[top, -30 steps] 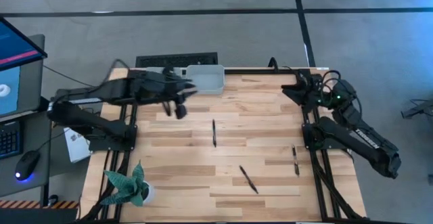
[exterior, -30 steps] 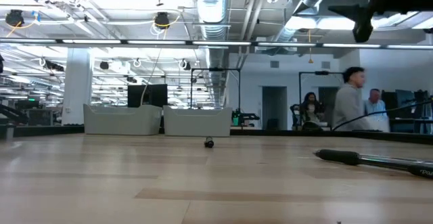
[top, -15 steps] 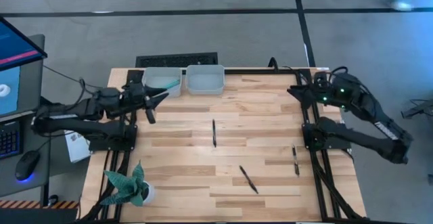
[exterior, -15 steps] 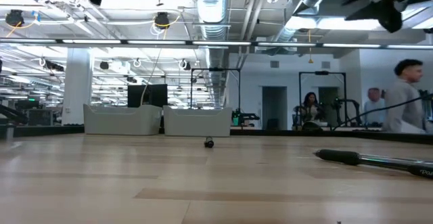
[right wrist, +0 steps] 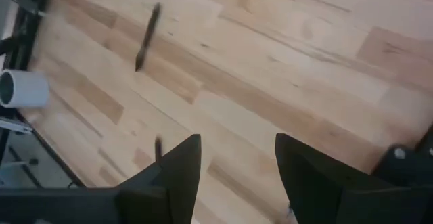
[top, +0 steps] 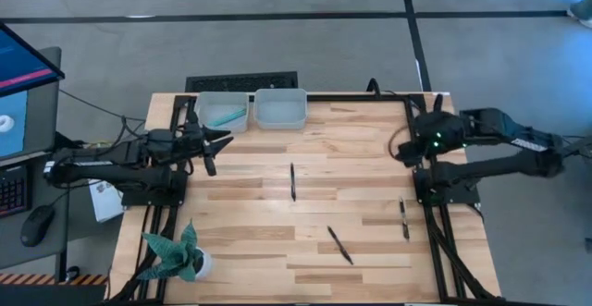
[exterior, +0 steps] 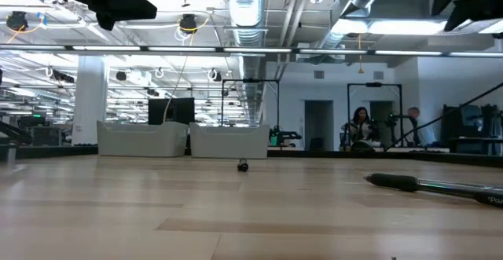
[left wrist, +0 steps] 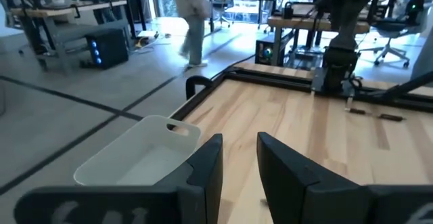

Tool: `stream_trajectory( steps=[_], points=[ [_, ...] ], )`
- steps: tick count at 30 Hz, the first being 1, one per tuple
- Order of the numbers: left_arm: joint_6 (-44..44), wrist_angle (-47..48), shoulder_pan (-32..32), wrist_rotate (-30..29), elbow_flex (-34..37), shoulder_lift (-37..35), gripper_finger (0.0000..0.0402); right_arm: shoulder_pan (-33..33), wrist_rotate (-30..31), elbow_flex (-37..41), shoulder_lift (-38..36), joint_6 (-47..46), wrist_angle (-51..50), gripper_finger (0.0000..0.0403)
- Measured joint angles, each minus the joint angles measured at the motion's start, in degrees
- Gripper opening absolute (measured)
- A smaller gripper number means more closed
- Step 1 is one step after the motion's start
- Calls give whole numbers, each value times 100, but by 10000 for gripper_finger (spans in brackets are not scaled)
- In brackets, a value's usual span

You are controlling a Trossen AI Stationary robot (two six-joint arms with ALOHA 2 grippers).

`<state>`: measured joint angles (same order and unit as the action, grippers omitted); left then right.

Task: Sort pens & pencils
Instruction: Put the right black pen into the right gray bin

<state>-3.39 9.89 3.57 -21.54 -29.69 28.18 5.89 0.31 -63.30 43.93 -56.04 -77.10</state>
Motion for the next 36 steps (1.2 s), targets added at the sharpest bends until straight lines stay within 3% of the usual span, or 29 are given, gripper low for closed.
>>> stream_trajectory(
  steps=[7,12,16,21,26,36],
  points=[
    [253,17,0,0,0,-22,82,-2326,1442,-55,-65,-2099,-13,212],
    [359,21,0,-2,0,-22,82,-4008,2289,-38,365,-3304,-20,212],
    [362,20,0,-2,0,-22,82,-5029,2399,-29,976,-4635,-509,212],
    [490,17,0,-4,0,-17,82,-6112,2088,-16,1798,-6811,-1309,212],
    [742,15,0,-11,0,-17,82,-6763,2063,-5,2426,-7851,-1123,212],
    [969,6,0,-13,0,-6,82,-6834,2019,-5,3546,-7710,-42,212]
  ],
)
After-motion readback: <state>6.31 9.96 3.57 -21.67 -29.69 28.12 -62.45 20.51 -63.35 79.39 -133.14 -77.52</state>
